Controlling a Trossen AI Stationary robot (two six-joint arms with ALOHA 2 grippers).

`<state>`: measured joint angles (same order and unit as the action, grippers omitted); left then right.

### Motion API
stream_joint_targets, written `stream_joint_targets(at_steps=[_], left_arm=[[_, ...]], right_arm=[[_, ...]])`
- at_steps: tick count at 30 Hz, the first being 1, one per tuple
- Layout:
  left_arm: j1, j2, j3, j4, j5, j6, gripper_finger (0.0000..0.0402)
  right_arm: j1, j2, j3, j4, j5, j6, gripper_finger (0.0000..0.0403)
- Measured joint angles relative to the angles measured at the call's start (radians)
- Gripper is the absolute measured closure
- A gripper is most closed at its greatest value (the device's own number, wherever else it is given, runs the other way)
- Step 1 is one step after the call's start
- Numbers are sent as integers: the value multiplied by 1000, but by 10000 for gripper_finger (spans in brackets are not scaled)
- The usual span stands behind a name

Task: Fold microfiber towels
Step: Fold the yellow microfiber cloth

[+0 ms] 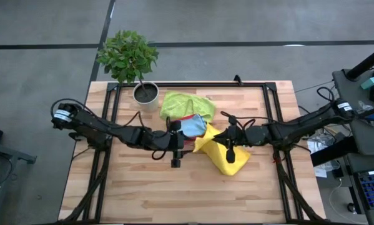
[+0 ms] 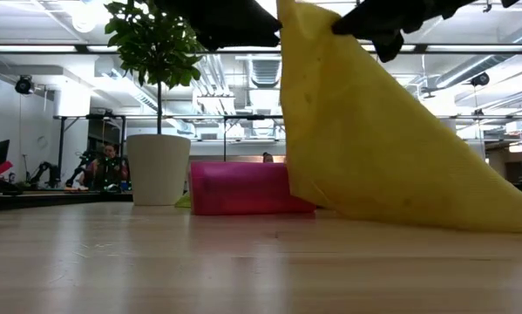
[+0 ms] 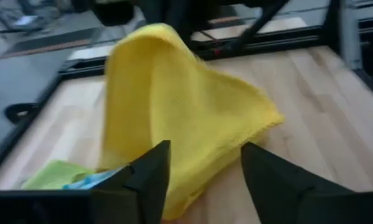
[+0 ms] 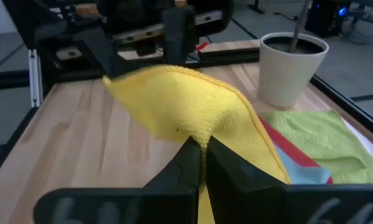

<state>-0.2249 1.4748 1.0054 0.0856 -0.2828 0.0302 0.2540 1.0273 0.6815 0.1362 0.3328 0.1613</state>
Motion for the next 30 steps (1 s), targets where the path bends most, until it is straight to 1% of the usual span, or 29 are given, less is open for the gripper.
stream_joint_targets(at_steps=[3, 6, 10, 12, 17, 20, 24, 27, 30], left_arm=[[0, 6, 1, 9, -20, 0, 196], [-5, 24, 1, 10, -17, 1, 179], [-6, 70, 1, 19, 68, 2, 176], [-6, 96, 1, 26, 74, 13, 176], [-6, 141, 10, 192, 68, 83, 180], [-6, 142, 8, 234, 58, 110, 203], [-6, 142, 6, 238, 38, 112, 255], [-6, 142, 9, 250, 26, 117, 309], [-6, 142, 10, 253, -30, 132, 379]], right_arm=[[-1, 18, 0, 4, 1, 13, 394], [-1, 32, 0, 8, 9, 24, 394], [-1, 37, 0, 32, 12, 52, 394], [-1, 36, 0, 41, 36, 59, 394], [-2, 37, 0, 57, 61, 64, 394], [-2, 38, 0, 55, 61, 64, 394], [-1, 38, 0, 56, 61, 64, 394], [-1, 38, 0, 56, 61, 64, 394], [-1, 38, 0, 56, 61, 67, 394]])
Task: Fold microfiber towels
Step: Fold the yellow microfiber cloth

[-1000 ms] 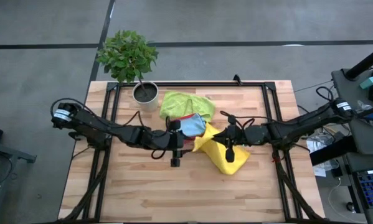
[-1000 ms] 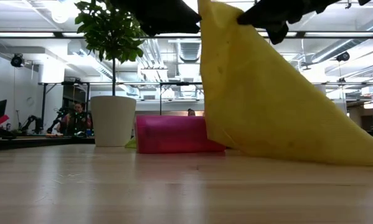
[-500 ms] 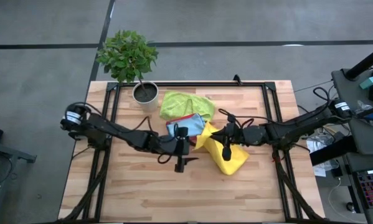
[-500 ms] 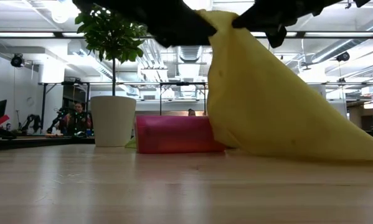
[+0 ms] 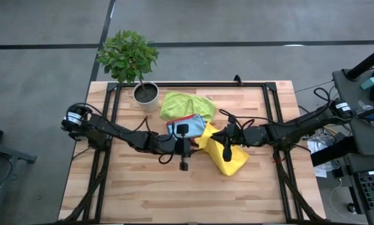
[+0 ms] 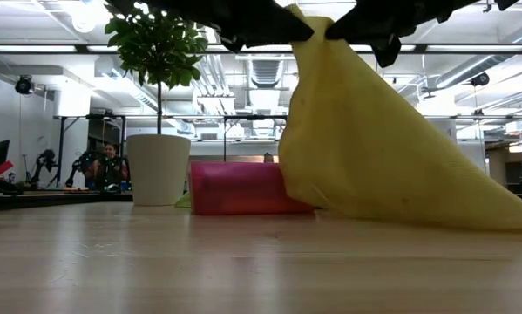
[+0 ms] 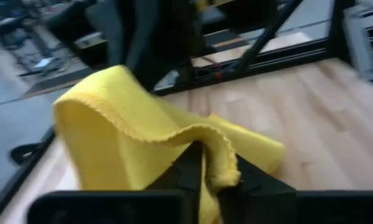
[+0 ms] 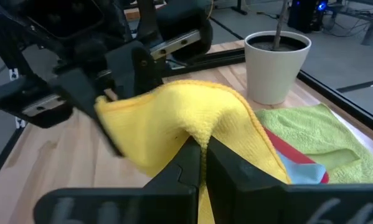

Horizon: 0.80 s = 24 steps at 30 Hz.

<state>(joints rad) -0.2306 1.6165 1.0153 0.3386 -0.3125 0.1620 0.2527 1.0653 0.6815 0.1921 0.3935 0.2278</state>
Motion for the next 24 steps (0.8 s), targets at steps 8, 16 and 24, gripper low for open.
stream_joint_targets(at_steps=[8, 16, 24], left_arm=[[-55, -78, 1, -187, 190, 93, 401], [-84, -96, -9, -511, 440, -70, 401], [-176, -58, -61, -576, 597, -347, 401]], right_arm=[[31, 9, 0, -1, -240, 70, 384], [85, 167, -1, -14, -402, 228, 299], [39, 287, 19, -66, -279, 220, 270]])
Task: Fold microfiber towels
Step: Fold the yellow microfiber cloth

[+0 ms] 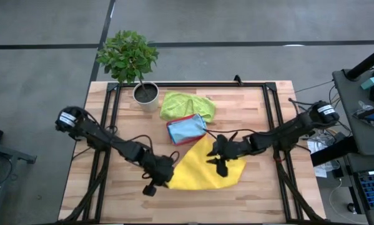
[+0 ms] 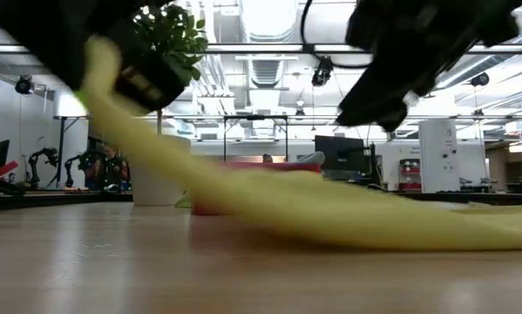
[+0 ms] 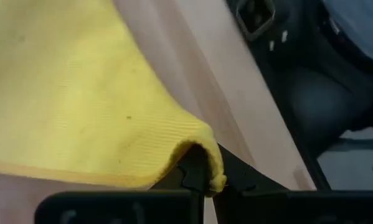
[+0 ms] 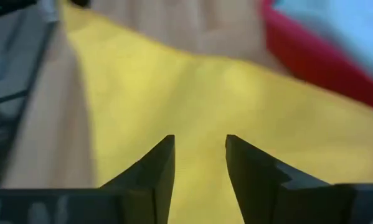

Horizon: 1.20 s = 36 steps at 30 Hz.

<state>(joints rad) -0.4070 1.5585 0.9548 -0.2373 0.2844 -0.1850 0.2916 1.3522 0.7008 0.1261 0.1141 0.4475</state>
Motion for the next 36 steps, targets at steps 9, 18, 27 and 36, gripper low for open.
stream_joint_targets(at_steps=[9, 18, 27, 36], left_arm=[[-32, 0, -69, 20, 54, -195, 402], [-73, 1, -110, 19, 110, -307, 402], [-73, 1, -110, 19, 84, -307, 402], [-72, 1, -111, 19, 66, -299, 402]], right_arm=[[-107, 103, 2, -27, 68, -127, 312], [-179, 223, 4, 22, 68, -91, 277], [-191, 366, 5, 304, 63, -135, 206], [-212, 494, 37, 483, 75, -122, 188]])
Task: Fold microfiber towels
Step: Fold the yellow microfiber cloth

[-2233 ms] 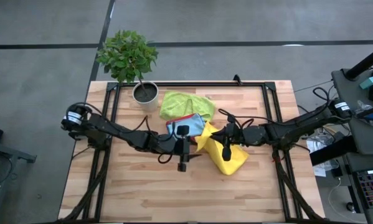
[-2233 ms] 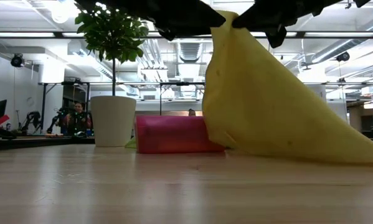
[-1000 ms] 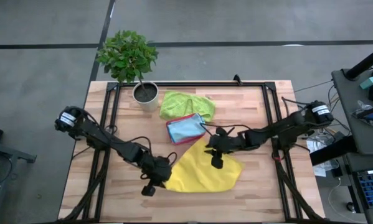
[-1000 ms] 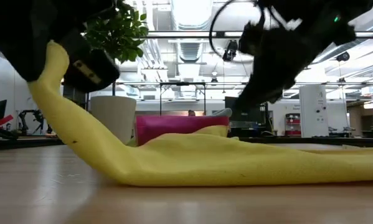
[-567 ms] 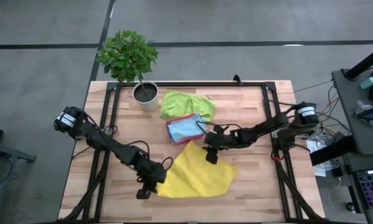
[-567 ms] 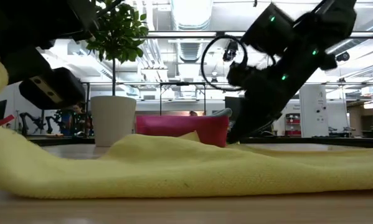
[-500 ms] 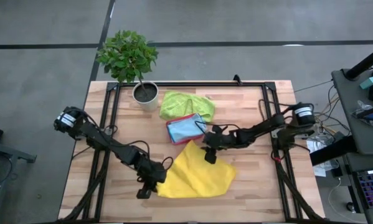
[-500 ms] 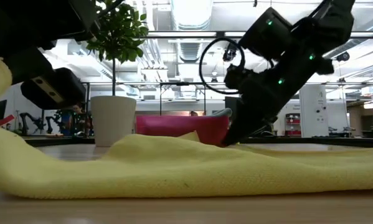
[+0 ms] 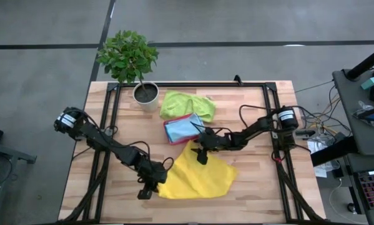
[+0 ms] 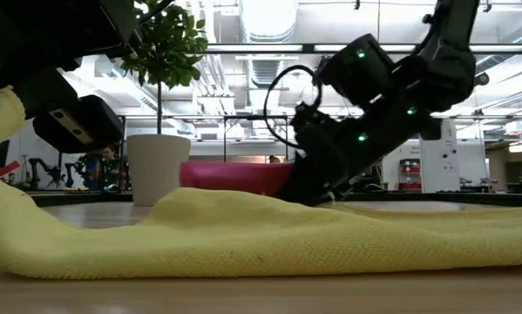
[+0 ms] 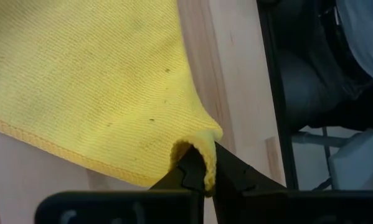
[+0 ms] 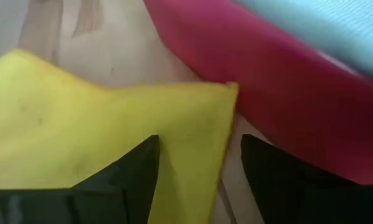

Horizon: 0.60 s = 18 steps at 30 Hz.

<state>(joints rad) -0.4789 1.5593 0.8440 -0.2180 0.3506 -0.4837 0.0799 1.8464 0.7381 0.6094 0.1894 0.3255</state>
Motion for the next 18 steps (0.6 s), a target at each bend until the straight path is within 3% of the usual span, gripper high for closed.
stream_joint_targets(at_steps=[9, 18], left_arm=[[2, 0, -2, -1, -21, 2, 402], [2, 0, -12, 0, -94, 25, 402]], right_arm=[[0, 82, 81, 11, 6, -23, 220], [3, 80, 97, -24, -12, -50, 382]])
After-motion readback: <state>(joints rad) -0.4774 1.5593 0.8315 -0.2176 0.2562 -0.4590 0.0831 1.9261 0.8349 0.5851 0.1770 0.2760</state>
